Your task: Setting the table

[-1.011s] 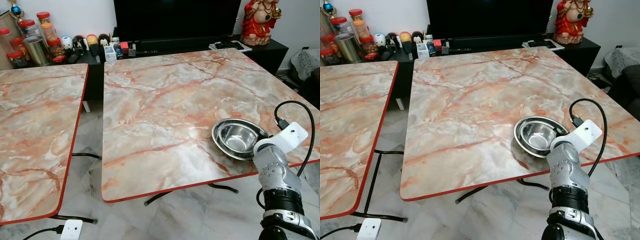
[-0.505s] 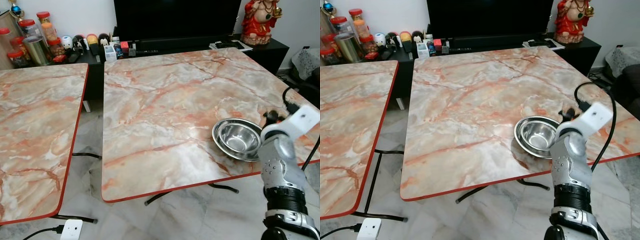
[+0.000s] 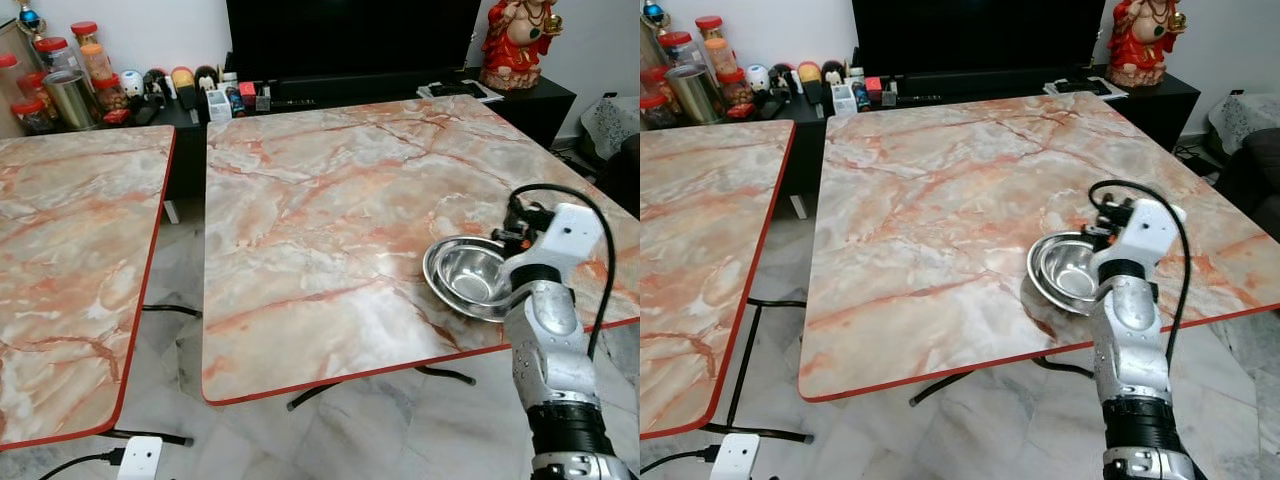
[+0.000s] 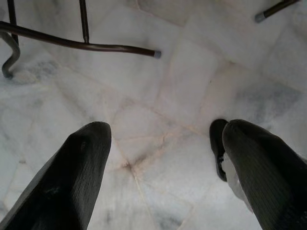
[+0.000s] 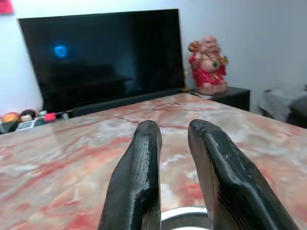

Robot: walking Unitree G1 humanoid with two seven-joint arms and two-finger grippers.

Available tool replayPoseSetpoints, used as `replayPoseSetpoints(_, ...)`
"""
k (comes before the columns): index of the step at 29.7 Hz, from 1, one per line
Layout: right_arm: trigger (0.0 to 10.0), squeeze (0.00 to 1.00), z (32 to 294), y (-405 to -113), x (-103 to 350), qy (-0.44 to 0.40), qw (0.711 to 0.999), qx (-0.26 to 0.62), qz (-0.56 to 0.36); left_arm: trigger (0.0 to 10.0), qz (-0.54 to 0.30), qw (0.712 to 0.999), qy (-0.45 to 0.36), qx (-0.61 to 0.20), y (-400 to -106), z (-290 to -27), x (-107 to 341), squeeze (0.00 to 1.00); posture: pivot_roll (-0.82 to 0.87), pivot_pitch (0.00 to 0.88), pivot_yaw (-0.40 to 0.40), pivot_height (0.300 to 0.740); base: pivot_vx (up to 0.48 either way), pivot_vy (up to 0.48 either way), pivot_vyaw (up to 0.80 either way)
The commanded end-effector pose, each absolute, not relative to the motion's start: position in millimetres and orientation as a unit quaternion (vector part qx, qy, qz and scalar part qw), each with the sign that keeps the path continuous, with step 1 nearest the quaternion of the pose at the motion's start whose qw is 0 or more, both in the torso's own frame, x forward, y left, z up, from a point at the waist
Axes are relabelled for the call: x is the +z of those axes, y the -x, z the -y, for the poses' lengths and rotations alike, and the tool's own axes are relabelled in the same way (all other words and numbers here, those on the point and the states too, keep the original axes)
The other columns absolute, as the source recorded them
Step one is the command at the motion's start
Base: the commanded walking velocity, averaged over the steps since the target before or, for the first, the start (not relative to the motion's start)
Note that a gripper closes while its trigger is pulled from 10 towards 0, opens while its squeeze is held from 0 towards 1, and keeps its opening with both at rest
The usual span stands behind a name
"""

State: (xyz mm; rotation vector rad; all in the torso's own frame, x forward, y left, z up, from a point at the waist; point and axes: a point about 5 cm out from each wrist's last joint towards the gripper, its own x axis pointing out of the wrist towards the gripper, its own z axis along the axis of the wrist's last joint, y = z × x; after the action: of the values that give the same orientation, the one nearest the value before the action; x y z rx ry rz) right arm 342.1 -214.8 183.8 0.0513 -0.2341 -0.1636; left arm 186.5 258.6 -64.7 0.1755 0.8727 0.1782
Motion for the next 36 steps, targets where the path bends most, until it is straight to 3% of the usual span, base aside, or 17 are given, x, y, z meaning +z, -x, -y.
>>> replayPoseSetpoints(1,10.0,0.0,215.8,-340.9,185.2,-0.022,0.989,-0.08,0.125,10.0,-0.423,0.897,-0.081,0.096,-182.8,-260.9,-65.9,0.0,-0.01,0.078,-0.019,0.74,0.0,0.0,0.0)
replayPoseSetpoints(7,10.0,0.0,215.2,-340.4,184.2,0.001,0.989,-0.067,0.13,10.0,-0.425,0.897,-0.072,0.099,-181.7,-261.5,-66.3,0.0,0.0,0.077,-0.023,0.74,0.0,0.0,0.0)
replayPoseSetpoints(11,10.0,0.0,215.6,-339.8,184.2,0.009,0.989,-0.067,0.13,10.0,-0.427,0.896,-0.073,0.098,-181.0,-261.2,-66.8,0.0,0.0,0.075,-0.026,0.74,0.0,0.247,0.71)
replayPoseSetpoints(26,10.0,0.0,215.2,-339.8,186.2,0.01,0.988,-0.064,0.138,10.0,-0.435,0.893,-0.071,0.095,-178.5,-260.8,-68.4,0.0,0.0,0.054,-0.027,0.74,0.0,0.245,0.0)
replayPoseSetpoints(36,10.0,0.0,215.5,-340.4,185.1,-0.004,0.988,-0.072,0.138,10.0,-0.435,0.893,-0.074,0.093,-177.7,-261.2,-68.6,0.0,0.01,0.028,-0.022,0.74,0.0,0.323,0.33)
